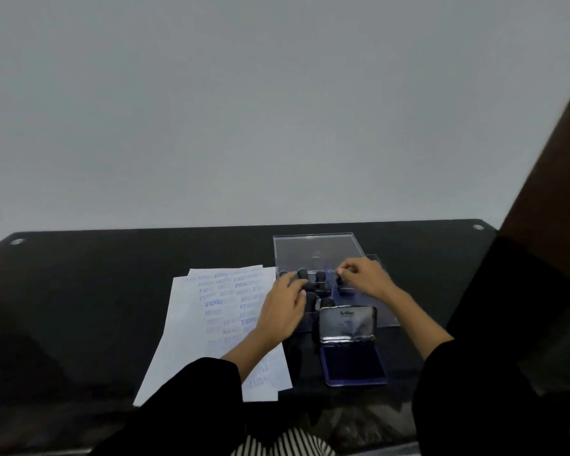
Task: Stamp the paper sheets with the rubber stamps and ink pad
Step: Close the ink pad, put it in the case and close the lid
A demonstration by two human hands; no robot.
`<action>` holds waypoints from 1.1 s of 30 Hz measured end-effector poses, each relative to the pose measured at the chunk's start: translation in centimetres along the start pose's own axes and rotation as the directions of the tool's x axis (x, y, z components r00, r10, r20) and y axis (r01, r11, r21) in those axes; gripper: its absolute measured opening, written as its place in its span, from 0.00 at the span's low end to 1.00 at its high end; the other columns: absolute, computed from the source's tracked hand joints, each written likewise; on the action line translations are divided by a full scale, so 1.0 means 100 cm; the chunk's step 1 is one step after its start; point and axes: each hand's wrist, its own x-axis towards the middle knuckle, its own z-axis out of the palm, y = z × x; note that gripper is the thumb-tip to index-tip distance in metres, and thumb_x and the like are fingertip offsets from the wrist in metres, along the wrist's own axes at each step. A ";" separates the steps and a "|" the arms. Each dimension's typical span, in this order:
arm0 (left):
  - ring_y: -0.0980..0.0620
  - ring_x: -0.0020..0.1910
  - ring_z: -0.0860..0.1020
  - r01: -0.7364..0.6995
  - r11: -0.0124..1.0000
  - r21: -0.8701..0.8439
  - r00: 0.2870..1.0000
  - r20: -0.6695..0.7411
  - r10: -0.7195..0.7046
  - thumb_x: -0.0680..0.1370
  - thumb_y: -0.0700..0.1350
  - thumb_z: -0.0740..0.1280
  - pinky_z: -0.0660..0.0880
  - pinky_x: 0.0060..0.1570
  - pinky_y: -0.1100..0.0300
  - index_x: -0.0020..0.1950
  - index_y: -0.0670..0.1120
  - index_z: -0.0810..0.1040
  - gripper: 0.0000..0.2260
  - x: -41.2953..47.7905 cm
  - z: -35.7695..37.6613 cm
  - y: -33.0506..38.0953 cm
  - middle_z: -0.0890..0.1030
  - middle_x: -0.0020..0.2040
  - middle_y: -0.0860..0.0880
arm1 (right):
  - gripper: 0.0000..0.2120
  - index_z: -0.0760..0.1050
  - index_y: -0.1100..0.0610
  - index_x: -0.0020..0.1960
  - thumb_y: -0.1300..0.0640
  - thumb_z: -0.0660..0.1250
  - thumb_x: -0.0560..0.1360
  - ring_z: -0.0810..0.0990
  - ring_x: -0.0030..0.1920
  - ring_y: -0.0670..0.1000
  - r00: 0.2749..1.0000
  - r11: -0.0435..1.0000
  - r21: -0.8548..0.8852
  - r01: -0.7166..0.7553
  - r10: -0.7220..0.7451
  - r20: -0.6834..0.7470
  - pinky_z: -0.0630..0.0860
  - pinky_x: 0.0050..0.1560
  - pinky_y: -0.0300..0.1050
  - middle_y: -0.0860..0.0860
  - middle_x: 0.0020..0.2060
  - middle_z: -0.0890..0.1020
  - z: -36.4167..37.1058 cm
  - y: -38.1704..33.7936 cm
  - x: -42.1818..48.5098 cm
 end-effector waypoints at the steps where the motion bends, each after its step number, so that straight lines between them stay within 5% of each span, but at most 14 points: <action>1: 0.50 0.69 0.65 -0.023 1.000 -0.019 1.000 0.014 0.024 0.82 0.44 0.55 0.60 0.68 0.62 0.69 0.43 0.70 0.17 -0.004 0.001 0.007 0.67 0.70 0.46 | 0.11 0.79 0.57 0.54 0.55 0.61 0.78 0.80 0.52 0.55 1.000 1.000 0.007 -0.002 0.002 -0.024 0.72 0.51 0.44 0.55 0.51 0.83 -0.002 0.005 -0.010; 5: 0.51 0.70 0.64 -0.069 0.997 -0.037 0.993 0.090 0.073 0.82 0.44 0.55 0.58 0.69 0.62 0.72 0.44 0.66 0.18 -0.017 0.008 0.030 0.66 0.71 0.47 | 0.11 0.79 0.57 0.56 0.56 0.61 0.78 0.80 0.51 0.54 0.985 0.999 0.049 -0.012 0.020 -0.170 0.70 0.44 0.41 0.55 0.51 0.82 -0.005 0.021 -0.045; 11: 0.50 0.69 0.67 -0.042 0.998 -0.043 0.986 0.161 0.049 0.81 0.41 0.55 0.60 0.68 0.61 0.72 0.41 0.65 0.18 -0.033 0.019 0.048 0.69 0.70 0.46 | 0.14 0.76 0.54 0.62 0.55 0.60 0.79 0.78 0.58 0.55 0.988 1.000 -0.021 -0.010 0.007 -0.153 0.75 0.56 0.48 0.55 0.57 0.81 0.008 0.037 -0.081; 17: 0.50 0.65 0.70 -0.059 0.996 -0.067 0.994 0.093 0.065 0.81 0.38 0.56 0.63 0.64 0.64 0.70 0.42 0.68 0.17 -0.048 0.020 0.054 0.71 0.67 0.46 | 0.16 0.75 0.53 0.64 0.62 0.62 0.78 0.77 0.58 0.53 0.963 0.995 -0.049 0.089 -0.099 -0.251 0.72 0.54 0.42 0.54 0.57 0.81 0.018 0.048 -0.108; 21: 0.51 0.60 0.75 -0.130 0.988 -0.088 0.991 0.026 0.133 0.79 0.38 0.61 0.65 0.58 0.68 0.65 0.43 0.74 0.15 -0.060 0.018 0.050 0.77 0.61 0.47 | 0.12 0.80 0.57 0.56 0.65 0.65 0.75 0.81 0.51 0.51 0.943 0.984 0.038 0.171 -0.153 -0.296 0.76 0.53 0.41 0.53 0.51 0.83 0.019 0.054 -0.121; 25: 0.51 0.56 0.77 -0.183 0.981 -0.072 0.978 0.086 0.189 0.78 0.39 0.63 0.69 0.57 0.65 0.62 0.46 0.78 0.13 -0.072 0.018 0.048 0.80 0.57 0.48 | 0.09 0.82 0.58 0.51 0.65 0.70 0.72 0.81 0.48 0.48 0.950 0.968 0.022 0.250 -0.241 -0.201 0.75 0.52 0.38 0.52 0.47 0.83 0.019 0.064 -0.129; 33: 0.53 0.65 0.70 -0.257 0.965 0.058 0.946 0.217 0.239 0.79 0.42 0.62 0.63 0.64 0.66 0.66 0.45 0.73 0.16 -0.089 0.027 0.038 0.74 0.65 0.50 | 0.13 0.81 0.56 0.52 0.64 0.73 0.68 0.78 0.52 0.47 0.971 0.971 0.010 0.238 -0.237 -0.042 0.74 0.55 0.38 0.51 0.50 0.80 0.024 0.074 -0.139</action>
